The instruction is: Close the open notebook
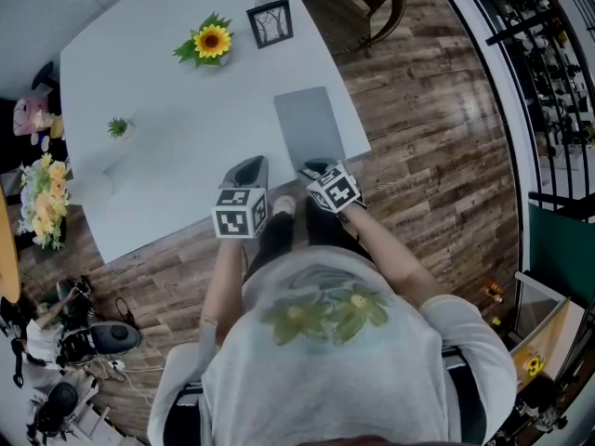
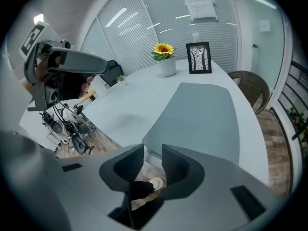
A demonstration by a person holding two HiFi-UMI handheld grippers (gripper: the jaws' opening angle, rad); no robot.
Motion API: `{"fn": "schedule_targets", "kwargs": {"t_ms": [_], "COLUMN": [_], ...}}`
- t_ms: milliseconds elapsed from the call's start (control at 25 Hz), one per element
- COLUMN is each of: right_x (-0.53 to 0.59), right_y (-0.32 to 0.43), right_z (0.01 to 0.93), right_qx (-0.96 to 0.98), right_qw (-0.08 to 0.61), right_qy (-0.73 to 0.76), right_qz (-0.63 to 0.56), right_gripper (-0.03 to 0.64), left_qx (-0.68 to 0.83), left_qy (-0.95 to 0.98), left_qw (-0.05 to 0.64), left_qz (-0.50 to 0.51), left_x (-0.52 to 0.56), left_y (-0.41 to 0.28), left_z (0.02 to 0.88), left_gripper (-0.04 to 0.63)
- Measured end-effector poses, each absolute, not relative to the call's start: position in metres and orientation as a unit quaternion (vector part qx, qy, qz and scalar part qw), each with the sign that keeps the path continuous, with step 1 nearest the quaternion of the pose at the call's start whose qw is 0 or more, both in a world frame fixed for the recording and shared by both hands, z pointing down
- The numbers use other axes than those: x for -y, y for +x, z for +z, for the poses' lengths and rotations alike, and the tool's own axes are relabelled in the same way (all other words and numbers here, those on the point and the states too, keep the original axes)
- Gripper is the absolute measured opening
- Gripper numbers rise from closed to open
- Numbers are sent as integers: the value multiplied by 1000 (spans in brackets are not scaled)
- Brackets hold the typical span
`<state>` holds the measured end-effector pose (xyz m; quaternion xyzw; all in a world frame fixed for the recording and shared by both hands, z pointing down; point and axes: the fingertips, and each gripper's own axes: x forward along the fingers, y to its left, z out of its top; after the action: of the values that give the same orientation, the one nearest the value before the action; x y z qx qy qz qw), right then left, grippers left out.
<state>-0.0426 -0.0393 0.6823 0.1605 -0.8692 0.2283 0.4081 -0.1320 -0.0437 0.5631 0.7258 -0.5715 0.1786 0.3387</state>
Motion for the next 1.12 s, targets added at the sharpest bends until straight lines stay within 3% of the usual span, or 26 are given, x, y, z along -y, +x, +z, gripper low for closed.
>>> {"fn": "schedule_targets", "kwargs": {"t_ms": [160, 960, 1120], "right_x": [34, 92, 96], "right_y": [-43, -42, -41], "right_z": [676, 549, 522], "right_qx": [869, 913, 922], "right_qw": [401, 242, 214], "right_qy": [150, 238, 251], "right_qz": [249, 227, 201], "right_gripper": [135, 135, 107], "left_qx": [572, 571, 566], "left_qy": [728, 755, 766], "left_qw": [334, 281, 265], "left_qz": [177, 160, 152], "left_x": [47, 81, 86], "left_y": [-131, -122, -111], "left_z": [559, 514, 497], "left_gripper": [5, 5, 5]}}
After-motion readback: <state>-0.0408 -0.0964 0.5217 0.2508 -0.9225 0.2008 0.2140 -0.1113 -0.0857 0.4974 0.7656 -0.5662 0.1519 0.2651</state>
